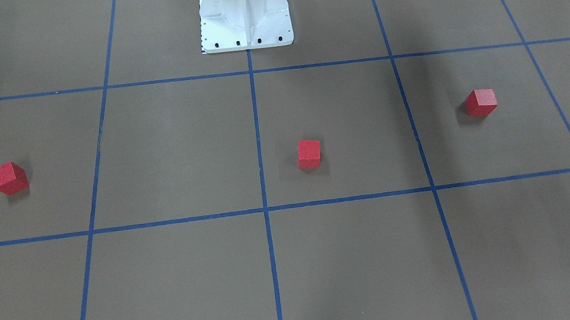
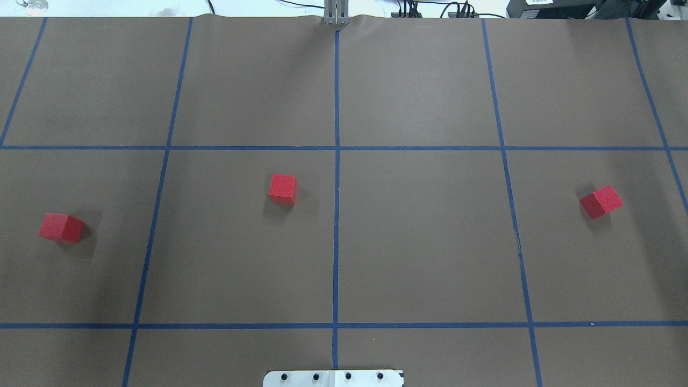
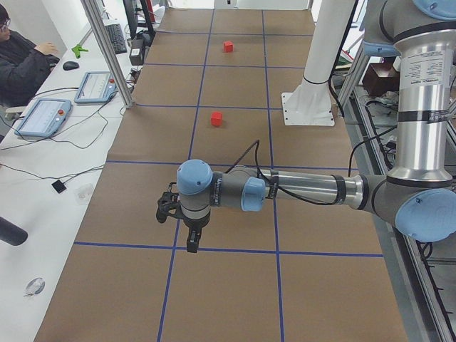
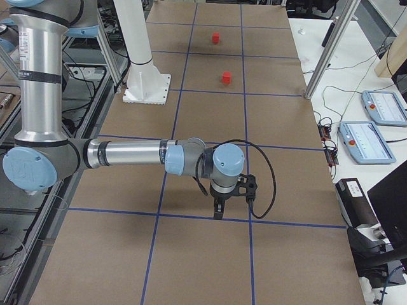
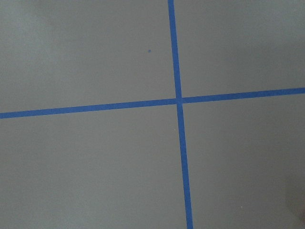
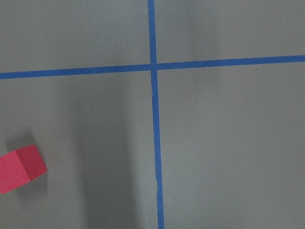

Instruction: Form red blocks into L shape at center

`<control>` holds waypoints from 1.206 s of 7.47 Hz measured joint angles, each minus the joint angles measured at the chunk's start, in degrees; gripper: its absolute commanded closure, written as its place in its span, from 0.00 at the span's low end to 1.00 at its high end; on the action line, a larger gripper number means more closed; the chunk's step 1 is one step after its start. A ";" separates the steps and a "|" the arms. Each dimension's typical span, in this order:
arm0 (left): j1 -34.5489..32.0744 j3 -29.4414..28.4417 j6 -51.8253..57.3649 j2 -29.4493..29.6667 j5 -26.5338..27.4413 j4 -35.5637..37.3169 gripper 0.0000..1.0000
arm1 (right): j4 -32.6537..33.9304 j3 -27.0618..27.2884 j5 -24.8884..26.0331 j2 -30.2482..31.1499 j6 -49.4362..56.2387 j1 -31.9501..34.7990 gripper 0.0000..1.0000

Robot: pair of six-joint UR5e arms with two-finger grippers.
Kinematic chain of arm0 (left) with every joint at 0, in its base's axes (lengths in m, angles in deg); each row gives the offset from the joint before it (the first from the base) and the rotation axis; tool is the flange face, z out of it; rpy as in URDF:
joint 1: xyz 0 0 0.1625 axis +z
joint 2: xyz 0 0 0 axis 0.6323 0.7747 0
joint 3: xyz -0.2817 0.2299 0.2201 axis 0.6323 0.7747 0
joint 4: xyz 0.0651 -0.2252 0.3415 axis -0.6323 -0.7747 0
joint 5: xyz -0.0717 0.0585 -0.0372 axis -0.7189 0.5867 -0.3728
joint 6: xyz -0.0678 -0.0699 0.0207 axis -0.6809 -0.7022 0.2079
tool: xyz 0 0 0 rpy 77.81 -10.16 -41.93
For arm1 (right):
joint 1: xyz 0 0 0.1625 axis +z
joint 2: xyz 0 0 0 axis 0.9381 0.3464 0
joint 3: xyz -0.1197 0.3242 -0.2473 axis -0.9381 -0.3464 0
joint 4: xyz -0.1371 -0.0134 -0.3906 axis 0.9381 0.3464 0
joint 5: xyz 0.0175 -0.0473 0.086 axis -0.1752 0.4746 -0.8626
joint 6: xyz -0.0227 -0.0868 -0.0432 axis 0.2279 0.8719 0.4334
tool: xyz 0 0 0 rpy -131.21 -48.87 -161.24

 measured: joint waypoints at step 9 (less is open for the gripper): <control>4.32 2.20 -2.89 1.85 -0.20 -13.32 0.00 | -0.64 -0.53 -0.70 -0.47 -0.42 -0.09 0.01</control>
